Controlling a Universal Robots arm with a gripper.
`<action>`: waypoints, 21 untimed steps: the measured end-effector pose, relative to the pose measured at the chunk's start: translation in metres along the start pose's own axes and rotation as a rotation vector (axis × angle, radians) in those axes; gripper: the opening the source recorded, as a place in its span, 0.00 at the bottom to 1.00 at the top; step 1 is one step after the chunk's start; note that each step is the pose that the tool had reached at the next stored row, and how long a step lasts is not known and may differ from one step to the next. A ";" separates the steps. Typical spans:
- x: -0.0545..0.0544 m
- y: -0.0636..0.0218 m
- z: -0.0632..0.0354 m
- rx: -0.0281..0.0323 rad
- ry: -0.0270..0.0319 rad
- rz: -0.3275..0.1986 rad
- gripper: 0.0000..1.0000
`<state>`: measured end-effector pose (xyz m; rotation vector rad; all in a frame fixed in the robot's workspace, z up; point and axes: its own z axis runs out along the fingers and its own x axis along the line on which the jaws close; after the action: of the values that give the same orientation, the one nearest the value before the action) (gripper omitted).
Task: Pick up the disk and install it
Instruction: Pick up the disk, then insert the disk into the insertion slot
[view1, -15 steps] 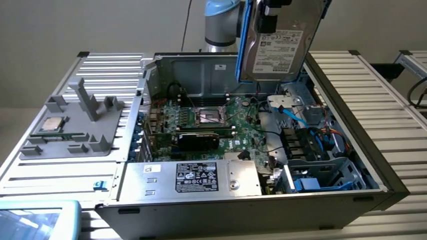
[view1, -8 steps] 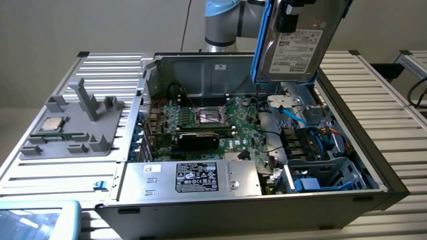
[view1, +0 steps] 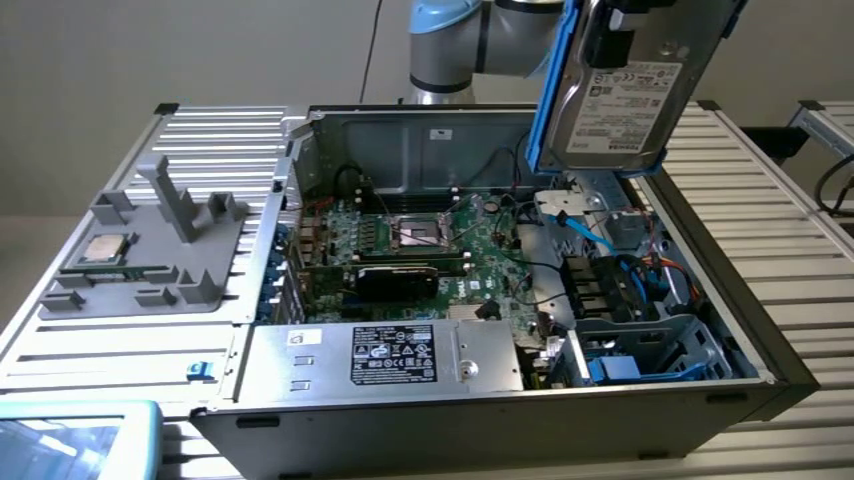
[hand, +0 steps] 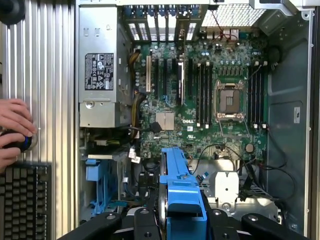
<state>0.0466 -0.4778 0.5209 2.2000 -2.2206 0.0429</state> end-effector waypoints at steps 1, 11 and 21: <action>0.001 -0.0014 0.0000 0.0000 0.0034 0.000 0.37; 0.007 -0.0068 0.0003 0.0002 0.0122 0.000 0.37; 0.008 -0.0068 0.0003 0.0001 0.0127 0.000 0.37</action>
<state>0.0533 -0.4861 0.5210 2.1933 -2.2143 0.0569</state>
